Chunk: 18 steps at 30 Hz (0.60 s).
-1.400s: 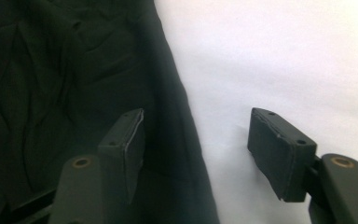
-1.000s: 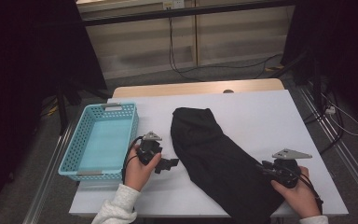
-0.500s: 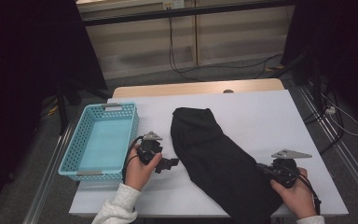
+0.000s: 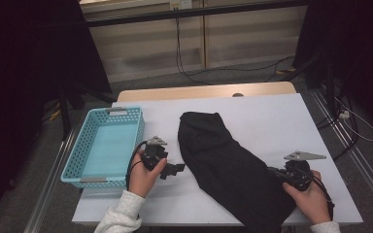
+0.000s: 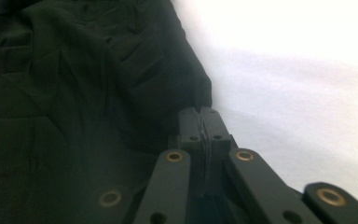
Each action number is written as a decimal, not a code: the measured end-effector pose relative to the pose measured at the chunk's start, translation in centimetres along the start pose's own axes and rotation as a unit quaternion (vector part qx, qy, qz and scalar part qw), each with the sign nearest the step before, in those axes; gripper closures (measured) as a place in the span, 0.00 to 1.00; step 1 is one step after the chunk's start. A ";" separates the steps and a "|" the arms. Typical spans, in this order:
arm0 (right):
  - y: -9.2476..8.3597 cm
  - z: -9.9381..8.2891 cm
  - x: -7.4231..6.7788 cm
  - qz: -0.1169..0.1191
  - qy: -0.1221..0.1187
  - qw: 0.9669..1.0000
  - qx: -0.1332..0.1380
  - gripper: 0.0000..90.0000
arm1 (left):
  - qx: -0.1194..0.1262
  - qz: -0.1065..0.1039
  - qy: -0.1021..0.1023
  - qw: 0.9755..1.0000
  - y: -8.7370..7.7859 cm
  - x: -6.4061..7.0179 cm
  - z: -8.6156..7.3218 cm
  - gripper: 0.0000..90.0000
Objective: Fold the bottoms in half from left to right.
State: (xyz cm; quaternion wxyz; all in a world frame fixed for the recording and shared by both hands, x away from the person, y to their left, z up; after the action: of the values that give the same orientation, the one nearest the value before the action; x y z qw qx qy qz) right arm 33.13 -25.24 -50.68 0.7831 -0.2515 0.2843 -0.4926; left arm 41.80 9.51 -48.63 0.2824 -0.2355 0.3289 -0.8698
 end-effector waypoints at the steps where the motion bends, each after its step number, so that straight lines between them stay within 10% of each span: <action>1: 0.0 0.0 0.1 0.000 0.002 1.000 0.000 1.00 | -0.001 0.001 0.002 1.000 -0.1 0.0 0.0 0.11; 18: -1.6 0.4 3.8 -0.025 0.027 0.999 0.023 0.99 | 0.001 -0.010 -0.009 1.000 -0.3 0.3 0.1 0.11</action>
State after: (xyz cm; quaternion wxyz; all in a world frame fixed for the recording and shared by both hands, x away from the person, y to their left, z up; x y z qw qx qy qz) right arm 33.73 -29.30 -50.12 0.7682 -0.2272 0.2874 -0.5250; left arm 41.55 9.50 -48.28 0.2771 -0.2458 0.3233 -0.8708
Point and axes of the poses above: each handheld gripper's, and its own axes: y roughly forward along the jaws, z roughly out of its top, x roughly to its right, the point moved 7 cm from there along y, roughly forward along the jaws
